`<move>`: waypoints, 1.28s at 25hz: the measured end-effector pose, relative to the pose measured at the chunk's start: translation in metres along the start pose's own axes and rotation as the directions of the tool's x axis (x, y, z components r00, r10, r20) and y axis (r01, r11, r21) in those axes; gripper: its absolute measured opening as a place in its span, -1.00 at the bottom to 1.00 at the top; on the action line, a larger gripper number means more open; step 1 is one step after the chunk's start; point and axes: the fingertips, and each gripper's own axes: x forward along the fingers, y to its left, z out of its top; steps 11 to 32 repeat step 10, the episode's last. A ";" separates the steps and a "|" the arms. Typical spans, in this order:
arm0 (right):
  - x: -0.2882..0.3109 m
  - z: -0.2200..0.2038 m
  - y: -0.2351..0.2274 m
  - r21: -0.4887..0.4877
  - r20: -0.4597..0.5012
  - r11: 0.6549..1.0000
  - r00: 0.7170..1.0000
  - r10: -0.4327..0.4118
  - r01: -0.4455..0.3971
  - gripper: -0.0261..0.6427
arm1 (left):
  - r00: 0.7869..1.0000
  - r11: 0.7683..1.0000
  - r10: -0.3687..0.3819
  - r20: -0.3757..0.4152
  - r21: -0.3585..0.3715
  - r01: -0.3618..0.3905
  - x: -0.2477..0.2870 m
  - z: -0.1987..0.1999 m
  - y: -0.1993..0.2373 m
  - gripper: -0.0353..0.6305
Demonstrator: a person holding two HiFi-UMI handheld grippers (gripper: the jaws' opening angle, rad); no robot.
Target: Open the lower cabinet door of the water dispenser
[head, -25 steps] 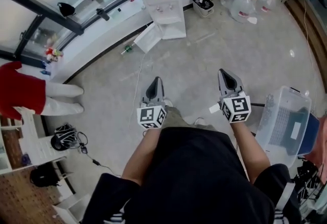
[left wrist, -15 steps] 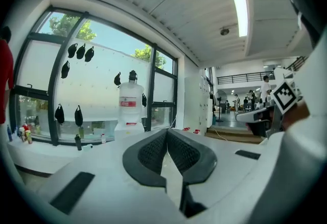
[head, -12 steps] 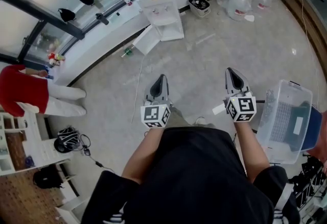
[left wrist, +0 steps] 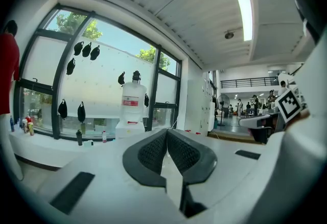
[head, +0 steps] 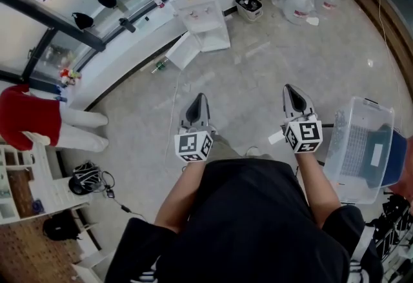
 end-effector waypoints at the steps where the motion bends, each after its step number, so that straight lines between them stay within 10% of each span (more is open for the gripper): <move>1: -0.001 0.000 -0.002 0.000 0.000 1.000 1.000 -0.001 0.001 -0.93 | 1.000 1.000 0.001 0.001 0.000 -0.001 0.000 0.000 -0.001 -0.88; 32: -0.007 0.006 -0.007 0.003 0.005 1.000 1.000 -0.011 0.011 -0.93 | 1.000 1.000 -0.023 -0.016 0.002 0.023 0.010 -0.003 -0.014 -0.88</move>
